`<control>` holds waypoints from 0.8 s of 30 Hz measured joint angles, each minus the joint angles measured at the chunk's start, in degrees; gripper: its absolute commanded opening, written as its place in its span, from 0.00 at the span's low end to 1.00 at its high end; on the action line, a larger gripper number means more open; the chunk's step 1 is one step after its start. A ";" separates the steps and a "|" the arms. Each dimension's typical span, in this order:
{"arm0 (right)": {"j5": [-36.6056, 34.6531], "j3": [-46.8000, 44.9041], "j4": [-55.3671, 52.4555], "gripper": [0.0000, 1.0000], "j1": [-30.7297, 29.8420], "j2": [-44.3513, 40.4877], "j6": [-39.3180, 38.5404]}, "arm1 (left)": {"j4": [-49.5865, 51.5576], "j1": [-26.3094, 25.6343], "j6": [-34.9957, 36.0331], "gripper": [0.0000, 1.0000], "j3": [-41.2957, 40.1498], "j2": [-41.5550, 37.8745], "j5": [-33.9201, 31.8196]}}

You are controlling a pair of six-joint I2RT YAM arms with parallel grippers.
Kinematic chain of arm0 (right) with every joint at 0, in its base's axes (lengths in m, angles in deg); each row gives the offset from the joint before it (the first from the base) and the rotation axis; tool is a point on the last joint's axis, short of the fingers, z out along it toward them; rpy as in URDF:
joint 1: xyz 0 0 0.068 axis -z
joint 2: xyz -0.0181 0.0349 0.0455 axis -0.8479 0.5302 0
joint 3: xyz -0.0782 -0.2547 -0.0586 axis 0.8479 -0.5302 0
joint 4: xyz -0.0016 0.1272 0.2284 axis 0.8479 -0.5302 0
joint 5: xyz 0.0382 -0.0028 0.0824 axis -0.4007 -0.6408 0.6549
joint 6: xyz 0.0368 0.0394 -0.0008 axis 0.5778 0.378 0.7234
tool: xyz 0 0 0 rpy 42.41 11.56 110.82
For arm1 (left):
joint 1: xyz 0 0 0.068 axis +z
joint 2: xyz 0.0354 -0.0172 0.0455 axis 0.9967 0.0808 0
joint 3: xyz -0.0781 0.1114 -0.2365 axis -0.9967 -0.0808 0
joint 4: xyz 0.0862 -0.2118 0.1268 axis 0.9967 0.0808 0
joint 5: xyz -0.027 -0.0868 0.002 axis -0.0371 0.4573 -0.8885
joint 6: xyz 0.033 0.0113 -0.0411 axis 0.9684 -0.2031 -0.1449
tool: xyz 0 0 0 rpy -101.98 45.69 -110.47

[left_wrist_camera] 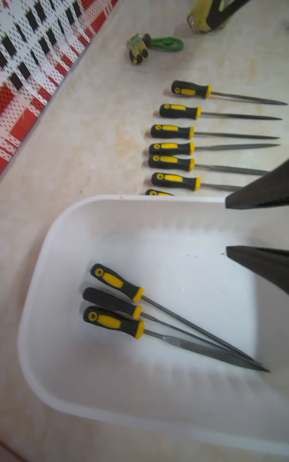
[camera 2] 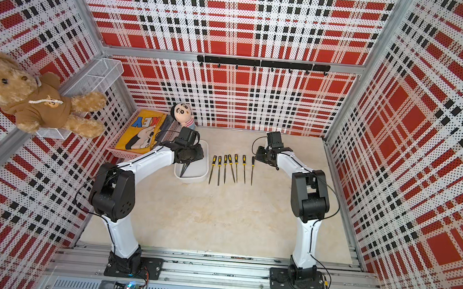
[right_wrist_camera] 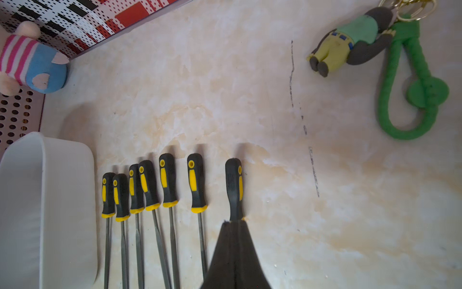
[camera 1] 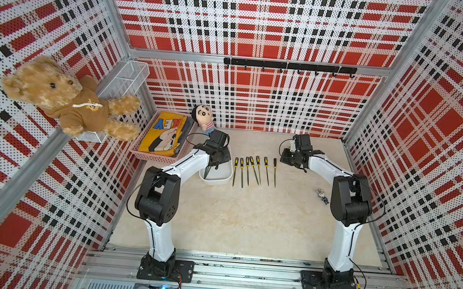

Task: Take the file tool out of the storage box
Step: Adjust the file tool at the center of the board.

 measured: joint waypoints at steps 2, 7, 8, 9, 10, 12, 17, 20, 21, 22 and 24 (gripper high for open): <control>0.13 0.35 0.02 0.00 0.00 0.68 -0.04 | 0.00 0.13 -0.02 0.33 -1.11 -0.85 -0.07; 0.22 0.44 0.07 0.00 0.00 1.84 -0.15 | -0.39 0.22 -0.09 0.33 -1.79 -2.40 -0.04; 0.22 0.46 0.04 0.00 0.00 2.14 -0.20 | -0.61 0.22 -0.11 0.33 -1.79 -2.58 -0.07; 0.22 0.52 0.07 0.00 0.00 2.47 -0.22 | -0.74 0.22 -0.13 0.33 -1.79 -2.71 -0.07; 0.22 0.66 0.07 0.00 0.00 2.86 -0.24 | -0.94 0.22 -0.15 0.33 -1.79 -2.82 -0.04; 0.22 1.11 0.09 0.00 0.00 3.76 -0.26 | -1.22 0.22 -0.20 0.33 -1.79 -2.84 -0.04; 0.33 2.47 0.15 0.00 0.00 6.05 -0.33 | -1.31 0.22 -0.20 0.33 -2.60 -2.84 -0.04; 0.50 3.37 0.28 0.00 -0.17 7.15 -0.52 | -1.27 0.22 -0.20 0.34 -3.30 -2.84 -0.04; 0.57 3.82 0.33 0.00 -0.35 7.58 -0.63 | -1.29 0.22 -0.20 0.34 -3.50 -2.84 -0.04; 0.63 4.35 0.31 0.00 -0.50 8.07 -0.72 | -1.29 0.22 -0.20 0.34 -3.65 -2.84 -0.04; 0.63 5.20 0.31 0.00 -0.61 8.83 -0.92 | -1.27 0.22 -0.20 0.34 -3.89 -2.84 -0.04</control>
